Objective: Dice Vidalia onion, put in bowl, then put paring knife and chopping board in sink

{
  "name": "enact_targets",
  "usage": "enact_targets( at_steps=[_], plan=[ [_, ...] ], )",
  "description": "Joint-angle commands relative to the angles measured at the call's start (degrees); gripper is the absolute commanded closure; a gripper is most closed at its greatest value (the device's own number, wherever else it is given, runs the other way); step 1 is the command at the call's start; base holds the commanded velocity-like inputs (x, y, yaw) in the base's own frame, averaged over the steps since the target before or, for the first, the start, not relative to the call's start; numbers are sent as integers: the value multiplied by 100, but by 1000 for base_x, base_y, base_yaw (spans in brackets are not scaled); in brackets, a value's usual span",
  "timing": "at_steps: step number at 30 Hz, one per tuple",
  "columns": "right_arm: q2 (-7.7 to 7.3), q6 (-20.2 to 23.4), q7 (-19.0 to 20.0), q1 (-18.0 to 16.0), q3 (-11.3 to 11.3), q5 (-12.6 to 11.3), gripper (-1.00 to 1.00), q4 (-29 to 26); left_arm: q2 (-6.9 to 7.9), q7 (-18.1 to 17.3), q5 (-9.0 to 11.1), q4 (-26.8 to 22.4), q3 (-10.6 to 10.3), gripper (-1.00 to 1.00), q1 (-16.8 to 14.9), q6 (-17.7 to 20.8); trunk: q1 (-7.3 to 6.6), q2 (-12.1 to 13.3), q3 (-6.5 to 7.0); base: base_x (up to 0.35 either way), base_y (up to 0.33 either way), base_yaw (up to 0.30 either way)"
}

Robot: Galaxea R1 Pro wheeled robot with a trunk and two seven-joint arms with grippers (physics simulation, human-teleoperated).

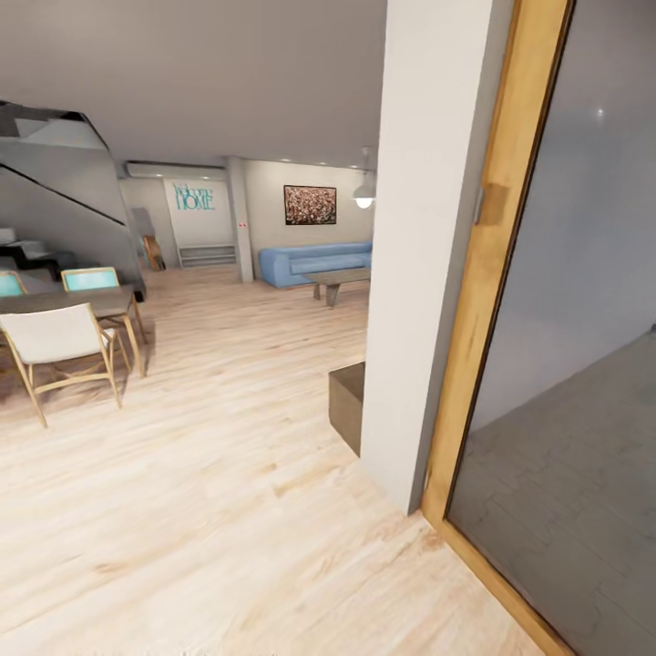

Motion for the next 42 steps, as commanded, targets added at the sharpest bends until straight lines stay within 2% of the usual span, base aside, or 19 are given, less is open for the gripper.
enact_targets(
  at_steps=[1, 42],
  plan=[
    [2, -16, -19, -3, 0, 5, -100, 7, 0, 3, 8, -6, 3, -100, 2, -7, 0, -3, -5, 0, 0, 277],
    [10, -16, -29, -3, 0, 4, -100, 31, 0, -2, 7, 4, -5, -100, 2, -16, 0, -3, -5, 0, 0, 277]
  ],
)
